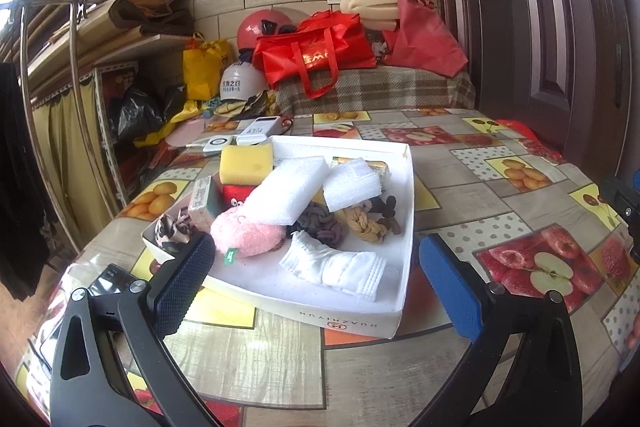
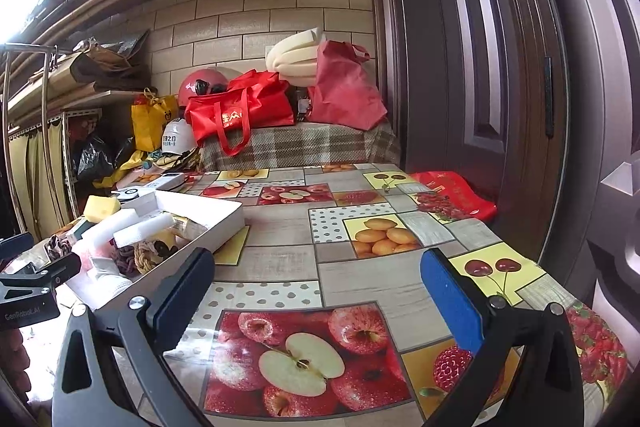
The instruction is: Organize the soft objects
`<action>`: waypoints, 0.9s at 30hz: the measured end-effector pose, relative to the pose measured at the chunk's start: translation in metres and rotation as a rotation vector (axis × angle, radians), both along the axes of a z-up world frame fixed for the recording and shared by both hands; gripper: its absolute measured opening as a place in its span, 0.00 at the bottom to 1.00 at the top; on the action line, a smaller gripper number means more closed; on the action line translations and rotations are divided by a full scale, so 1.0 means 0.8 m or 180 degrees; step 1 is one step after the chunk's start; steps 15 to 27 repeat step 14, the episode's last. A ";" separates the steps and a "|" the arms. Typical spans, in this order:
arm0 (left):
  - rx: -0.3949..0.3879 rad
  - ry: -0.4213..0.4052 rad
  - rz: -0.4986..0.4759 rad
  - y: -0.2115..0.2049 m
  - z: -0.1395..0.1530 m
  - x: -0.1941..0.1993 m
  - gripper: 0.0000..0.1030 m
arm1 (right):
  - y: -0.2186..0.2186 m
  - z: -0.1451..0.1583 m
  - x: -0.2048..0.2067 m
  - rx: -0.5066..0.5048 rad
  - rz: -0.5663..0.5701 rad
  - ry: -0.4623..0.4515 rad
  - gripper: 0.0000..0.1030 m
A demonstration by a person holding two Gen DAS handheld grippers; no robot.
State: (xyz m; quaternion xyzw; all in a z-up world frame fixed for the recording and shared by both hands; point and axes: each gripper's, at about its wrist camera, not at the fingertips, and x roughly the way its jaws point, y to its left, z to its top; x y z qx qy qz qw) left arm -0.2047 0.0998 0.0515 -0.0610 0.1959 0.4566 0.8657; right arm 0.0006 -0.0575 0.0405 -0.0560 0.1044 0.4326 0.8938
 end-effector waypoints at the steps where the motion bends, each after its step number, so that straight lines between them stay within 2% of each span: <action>1: 0.0020 0.0005 0.0004 -0.001 0.000 0.000 1.00 | 0.000 0.000 0.000 0.0001 0.0000 0.0000 1.00; 14: -0.0095 -0.0027 -0.0022 0.004 -0.002 -0.001 1.00 | 0.000 0.000 0.000 -0.0001 0.0001 0.0003 1.00; 27: -0.0095 -0.0027 -0.0022 0.004 -0.002 -0.001 1.00 | 0.000 0.000 0.000 -0.0001 0.0001 0.0003 1.00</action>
